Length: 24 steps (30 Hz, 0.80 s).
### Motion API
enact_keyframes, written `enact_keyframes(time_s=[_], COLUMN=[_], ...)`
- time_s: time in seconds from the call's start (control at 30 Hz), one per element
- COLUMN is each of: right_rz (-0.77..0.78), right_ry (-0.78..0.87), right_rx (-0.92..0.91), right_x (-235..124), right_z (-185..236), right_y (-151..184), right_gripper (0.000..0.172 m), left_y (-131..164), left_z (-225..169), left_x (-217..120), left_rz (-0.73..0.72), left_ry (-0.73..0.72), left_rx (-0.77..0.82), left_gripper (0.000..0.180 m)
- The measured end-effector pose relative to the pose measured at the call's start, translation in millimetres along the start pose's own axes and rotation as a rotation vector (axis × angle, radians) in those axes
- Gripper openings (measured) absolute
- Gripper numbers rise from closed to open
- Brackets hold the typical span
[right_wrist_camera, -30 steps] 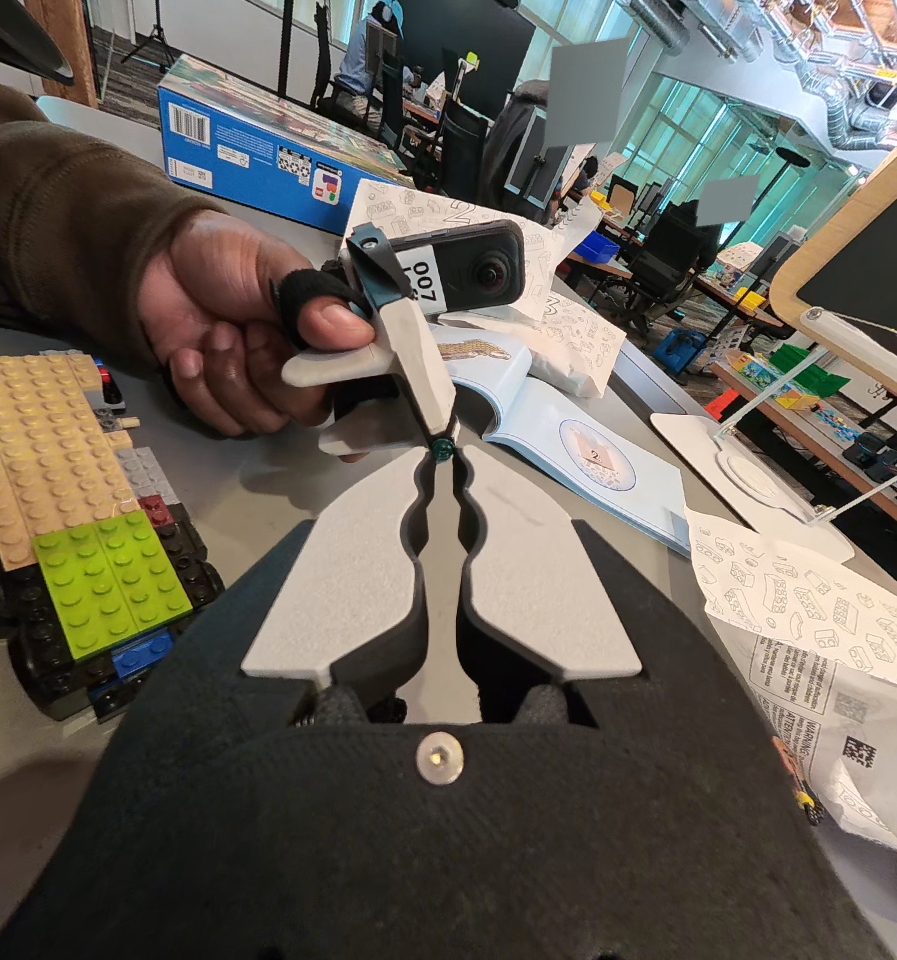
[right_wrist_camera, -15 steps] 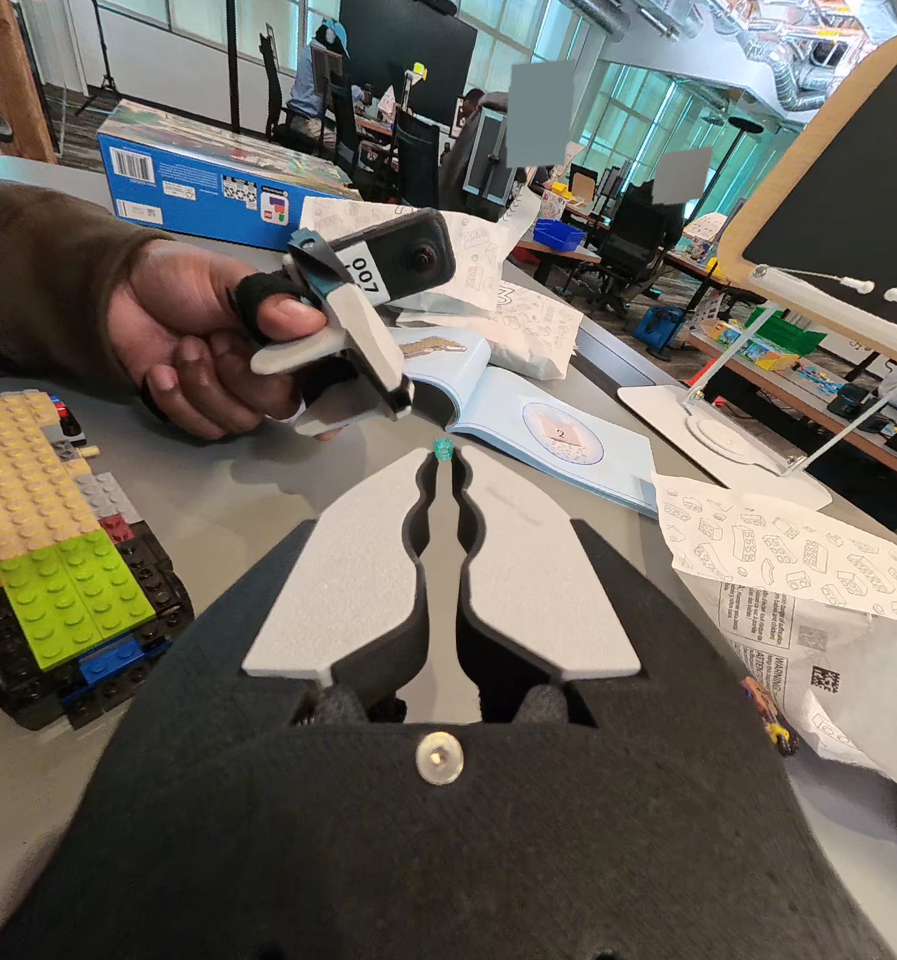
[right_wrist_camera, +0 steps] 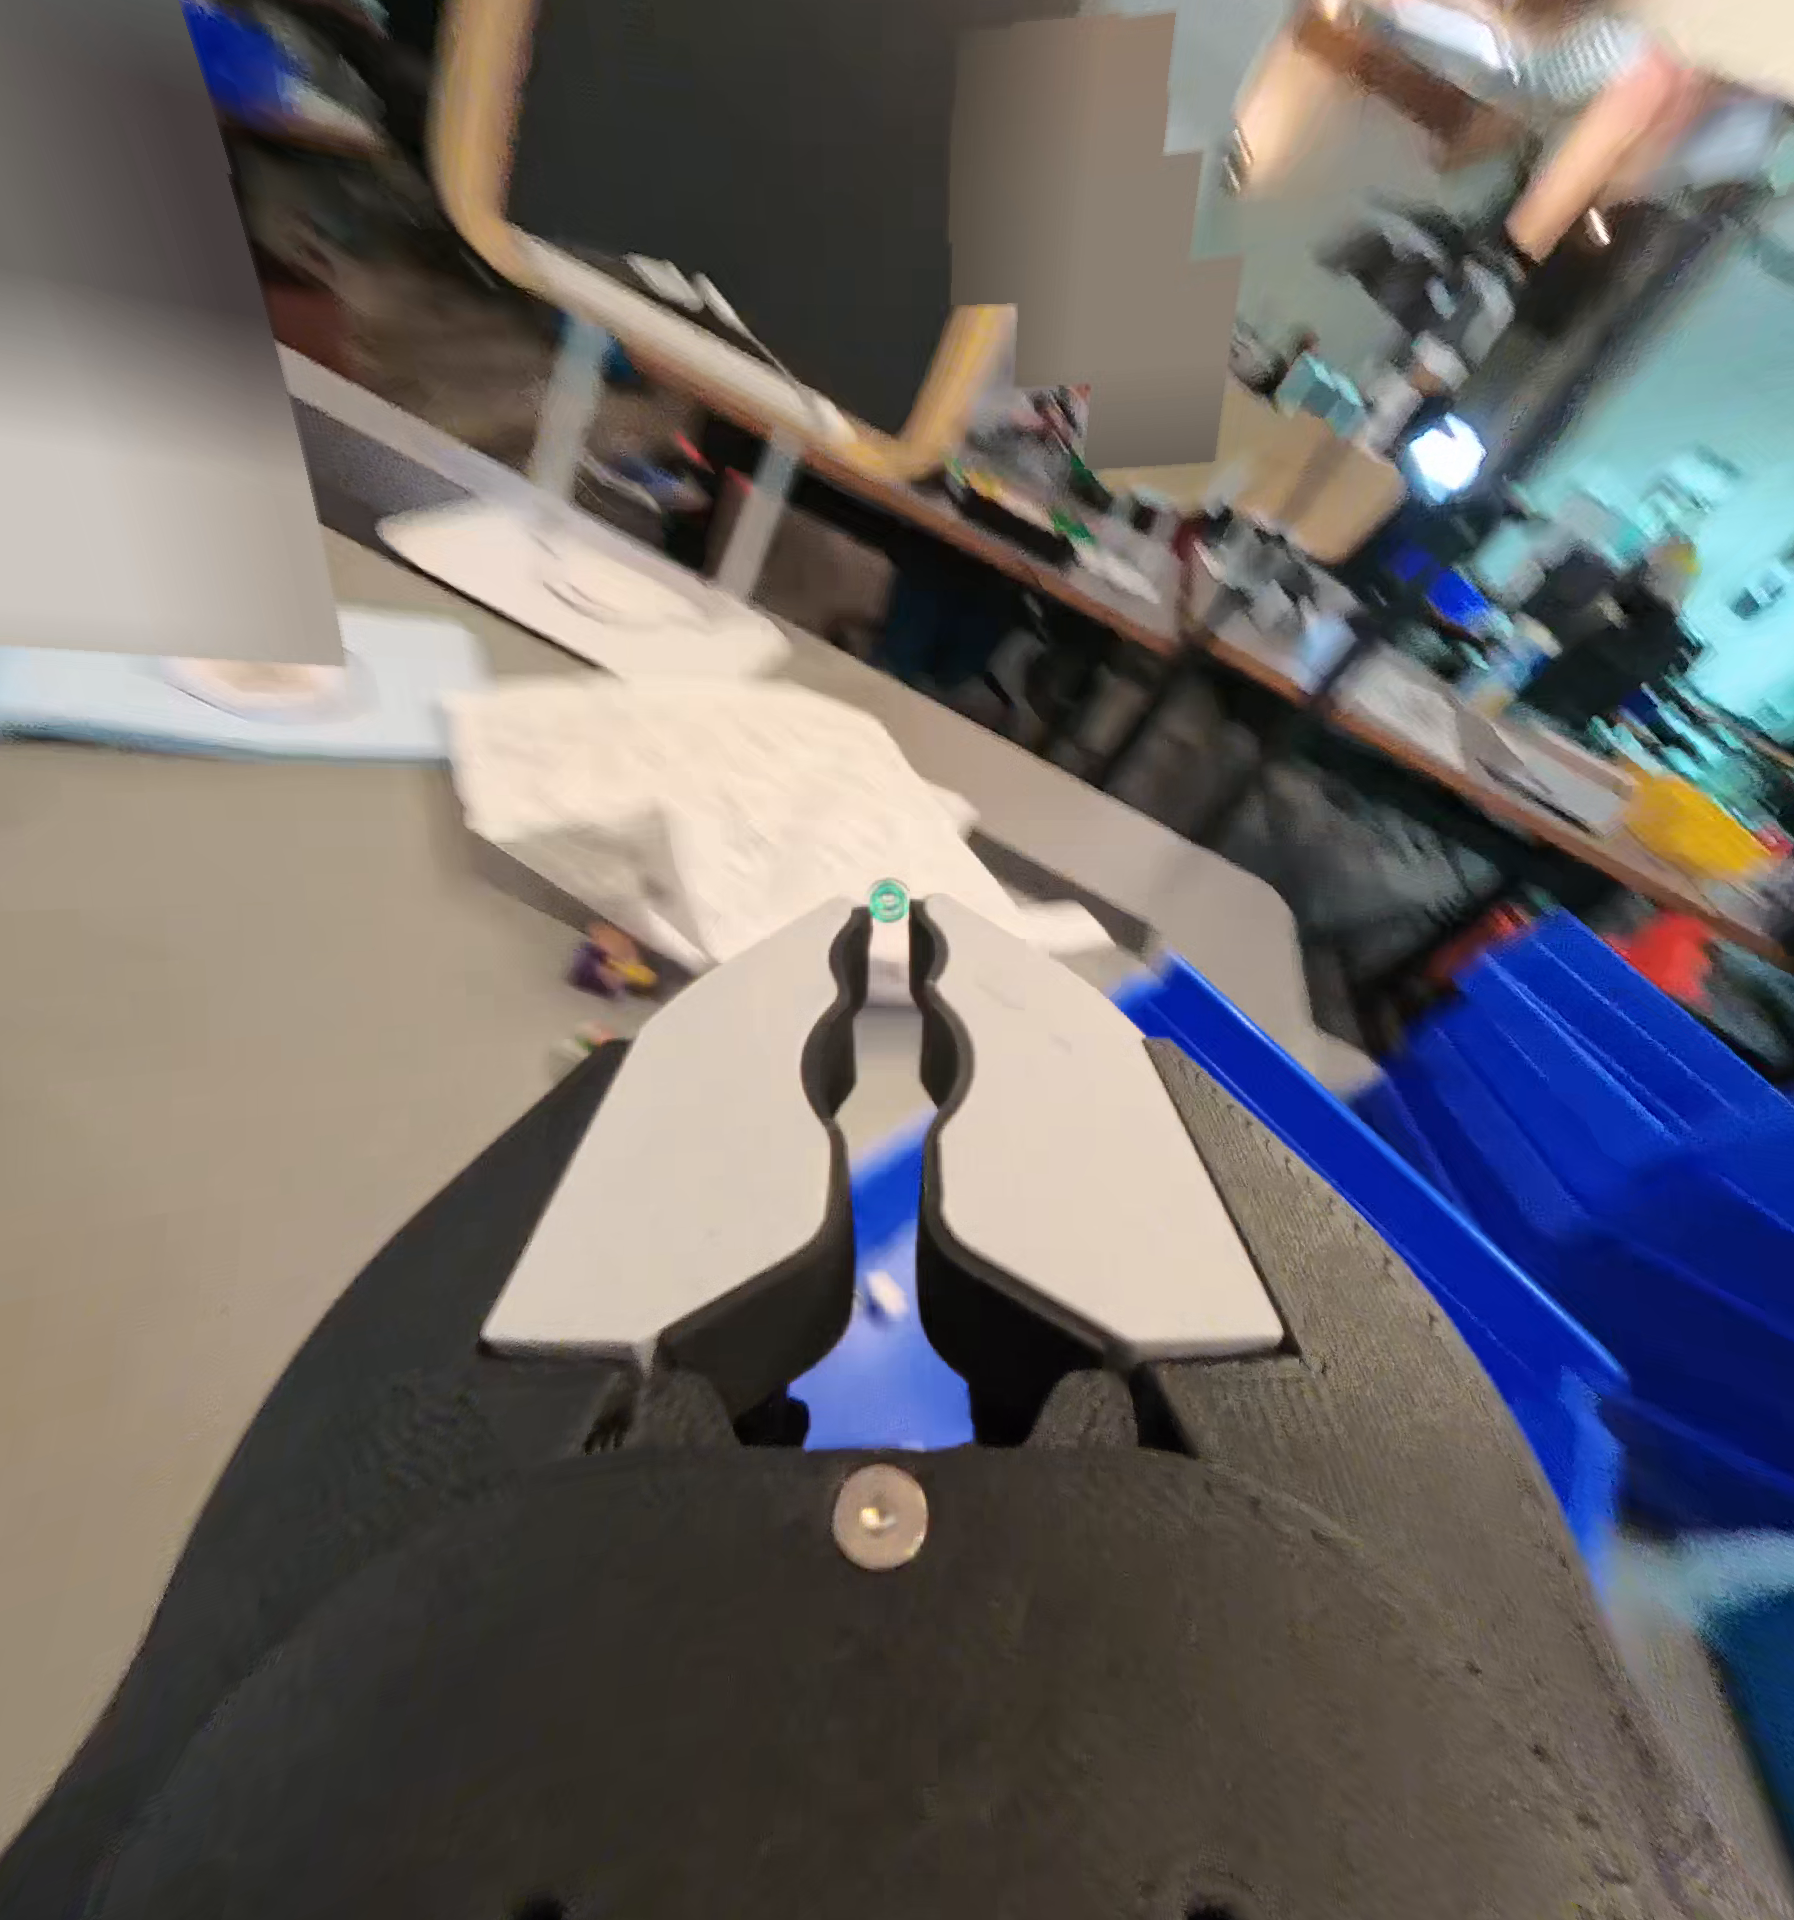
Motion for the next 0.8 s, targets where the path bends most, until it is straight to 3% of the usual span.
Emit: enact_keyframes(time_s=[0.1, 0.2, 0.33, 0.57, 0.67, 0.8], right_rz=[0.180, 0.191, 0.018, -0.201, -0.243, -0.250], right_ry=[0.049, -0.001, -0.180, -0.725, -0.807, -0.812], right_rx=[0.017, -0.004, -0.084, -0.269, -0.315, -0.327], right_x=[2, 0, -1, 11, 17, 22], right_z=[-32, -24, 28, 173, 206, 219], right_y=[33, 40, 17, 0, -1, 0], right_gripper=[0.021, 0.032, 0.029, 0.024, 0.024, 0.017], left_y=[2, 3, 9, 20, 20, 19], left_z=[0, 0, -2, -8, -8, -8], left_x=[3, 8, 21, 36, 34, 32], left_rz=[0.018, 0.025, 0.062, 0.133, 0.127, 0.126], left_ry=[-0.005, 0.005, 0.043, 0.132, 0.136, 0.137], left_rx=[0.003, -0.002, -0.021, -0.045, -0.052, -0.059], left_gripper=[0.007, 0.007, 0.007, 0.008, 0.007, 0.007])
Point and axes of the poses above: each gripper's, where its closed fingertips meet, x out along the fingers, y out of its underside, z = x × y across the jaws, the point moved 8 cm from there along -x, back along the fingers
